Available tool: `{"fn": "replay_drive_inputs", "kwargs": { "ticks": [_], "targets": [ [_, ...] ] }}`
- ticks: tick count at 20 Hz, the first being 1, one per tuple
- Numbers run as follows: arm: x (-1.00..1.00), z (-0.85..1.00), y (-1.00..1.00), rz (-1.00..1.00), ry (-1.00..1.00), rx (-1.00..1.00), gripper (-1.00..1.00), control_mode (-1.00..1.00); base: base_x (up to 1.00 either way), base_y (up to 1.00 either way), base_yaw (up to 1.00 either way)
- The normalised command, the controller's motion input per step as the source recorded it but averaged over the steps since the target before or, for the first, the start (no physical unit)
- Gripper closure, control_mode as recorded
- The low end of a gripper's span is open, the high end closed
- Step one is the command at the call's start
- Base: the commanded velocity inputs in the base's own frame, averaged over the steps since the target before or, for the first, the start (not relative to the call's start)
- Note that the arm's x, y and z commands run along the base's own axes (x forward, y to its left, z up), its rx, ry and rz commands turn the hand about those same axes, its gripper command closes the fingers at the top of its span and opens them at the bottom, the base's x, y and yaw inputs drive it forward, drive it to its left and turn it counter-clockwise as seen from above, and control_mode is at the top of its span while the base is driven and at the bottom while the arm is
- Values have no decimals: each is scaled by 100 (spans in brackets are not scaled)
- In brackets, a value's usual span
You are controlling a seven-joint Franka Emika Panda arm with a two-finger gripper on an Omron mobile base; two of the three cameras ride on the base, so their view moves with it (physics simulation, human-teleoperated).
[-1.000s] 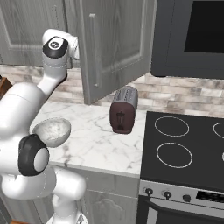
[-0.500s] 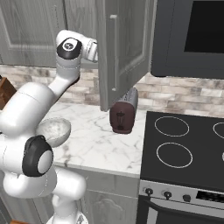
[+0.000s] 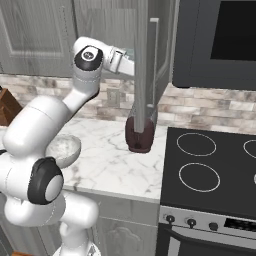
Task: Open the cabinet. Pick the banana and apple from the cabinet and place them into the bowl. Then close the cabinet.
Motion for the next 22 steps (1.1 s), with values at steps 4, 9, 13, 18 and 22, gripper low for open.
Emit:
{"fn": "replay_drive_inputs", "kwargs": {
  "ticks": [4,9,13,18,22],
  "targets": [
    [0,-11,-9,0,0,-2,100,-100,0,0,0],
    [0,-7,0,0,-1,-3,100,-100,0,0,0],
    [0,0,28,1,-8,0,100,-100,0,0,0],
    [0,0,55,18,-11,0,100,-100,0,0,0],
    [0,0,60,28,-6,0,100,-100,0,0,0]
  ]
}}
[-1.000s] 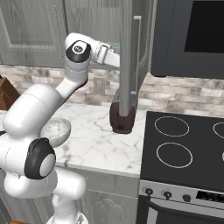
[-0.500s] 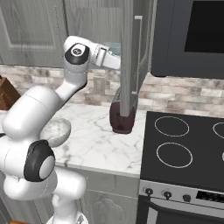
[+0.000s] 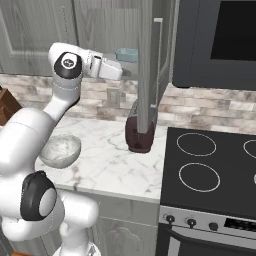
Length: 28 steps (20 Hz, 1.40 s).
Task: Open the cabinet. Pick the banana and apple from the cabinet and place them into the bowl. Then close the cabinet.
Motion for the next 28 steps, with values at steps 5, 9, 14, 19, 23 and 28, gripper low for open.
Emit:
{"fn": "replay_drive_inputs", "kwargs": {
  "ticks": [5,9,14,19,23,28],
  "targets": [
    [4,0,61,31,-3,0,100,-100,0,0,0],
    [11,0,50,40,-3,0,100,-100,0,0,0],
    [0,0,37,43,-3,0,100,-100,0,0,0],
    [0,0,24,39,-4,0,100,-100,0,0,0],
    [0,0,30,35,-1,0,100,-100,0,0,0],
    [8,0,56,25,0,0,100,-100,0,0,0]
  ]
}}
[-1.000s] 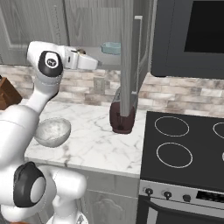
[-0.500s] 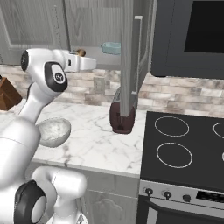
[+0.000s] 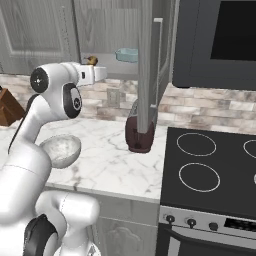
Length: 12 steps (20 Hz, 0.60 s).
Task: Open the cabinet. Pick the banana and apple from the cabinet and place them into the bowl. Then close the cabinet.
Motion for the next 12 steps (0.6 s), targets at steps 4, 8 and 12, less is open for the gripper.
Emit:
{"fn": "replay_drive_inputs", "kwargs": {
  "ticks": [4,8,12],
  "targets": [
    [9,3,56,19,0,0,-100,-100,0,0,0],
    [0,14,29,15,0,0,-100,-100,0,0,0],
    [0,21,11,9,0,0,-100,-100,0,0,0]
  ]
}}
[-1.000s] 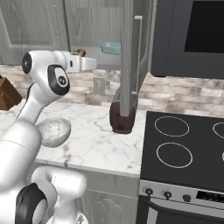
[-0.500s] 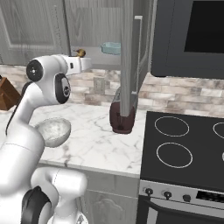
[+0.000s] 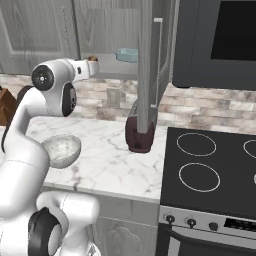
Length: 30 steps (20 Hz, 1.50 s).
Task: Open the cabinet. Pick the banana and apple from the cabinet and place them into the bowl. Then close the cabinet.
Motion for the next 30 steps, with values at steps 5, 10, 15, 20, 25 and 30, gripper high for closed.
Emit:
{"fn": "replay_drive_inputs", "kwargs": {
  "ticks": [5,10,15,20,25,30],
  "targets": [
    [0,18,9,2,0,0,-100,-100,0,0,0],
    [0,1,22,0,0,0,-100,-100,0,0,0],
    [0,0,32,0,0,0,-100,-100,0,0,0],
    [0,9,24,0,0,0,-100,-100,0,0,0],
    [1,22,13,0,0,0,-100,-100,0,0,0],
    [13,21,11,0,0,0,-100,-100,0,0,0]
  ]
}}
